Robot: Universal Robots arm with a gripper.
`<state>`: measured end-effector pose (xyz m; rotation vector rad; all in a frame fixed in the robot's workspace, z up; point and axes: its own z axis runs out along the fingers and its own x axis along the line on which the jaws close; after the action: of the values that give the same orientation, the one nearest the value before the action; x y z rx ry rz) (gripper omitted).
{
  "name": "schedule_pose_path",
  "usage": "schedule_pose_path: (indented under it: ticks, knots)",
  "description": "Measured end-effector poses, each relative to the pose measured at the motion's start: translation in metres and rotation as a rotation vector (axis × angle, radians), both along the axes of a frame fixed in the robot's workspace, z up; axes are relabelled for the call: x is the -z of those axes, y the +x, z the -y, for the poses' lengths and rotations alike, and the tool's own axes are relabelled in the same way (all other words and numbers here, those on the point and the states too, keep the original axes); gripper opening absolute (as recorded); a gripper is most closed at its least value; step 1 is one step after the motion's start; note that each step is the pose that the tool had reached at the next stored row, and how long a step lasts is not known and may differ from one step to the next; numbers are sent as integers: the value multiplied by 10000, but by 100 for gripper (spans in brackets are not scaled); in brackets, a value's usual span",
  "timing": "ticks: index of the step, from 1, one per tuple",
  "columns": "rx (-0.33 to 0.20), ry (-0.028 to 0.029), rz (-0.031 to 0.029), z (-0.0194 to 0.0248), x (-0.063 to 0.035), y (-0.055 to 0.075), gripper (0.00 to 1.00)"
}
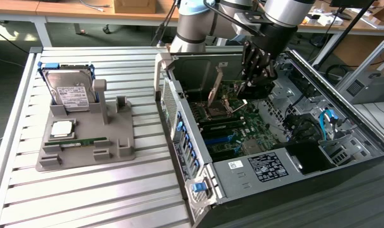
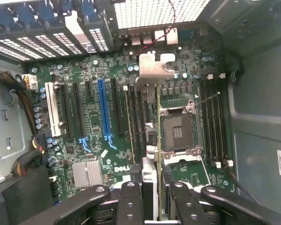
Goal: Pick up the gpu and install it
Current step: 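Insert the gpu into the slot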
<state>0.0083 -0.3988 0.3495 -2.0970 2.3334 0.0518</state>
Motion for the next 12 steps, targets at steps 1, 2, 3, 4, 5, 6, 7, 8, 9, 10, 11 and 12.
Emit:
schedule_pose_path:
  ticks: [1,2,3,4,5,6,7,8,9,10,11,12]
  knots:
    - [-59,-1,0,0,0,0,27]
    - [-112,-1,0,0,0,0,27]
    - [-171,-1,0,0,0,0,27]
    - [-253,-1,0,0,0,0,27]
    - [-315,-1,0,0,0,0,27]
    - [-365,0,0,0,0,0,27]
    - [-440,-1,0,0,0,0,27]
    - [-524,-1,0,0,0,0,27]
    - [-630,-1,0,0,-1,0,27]
    - [-676,-1,0,0,-1,0,27]
    - [-738,-1,0,0,0,0,27]
    - [-797,-1,0,0,-1,0,27]
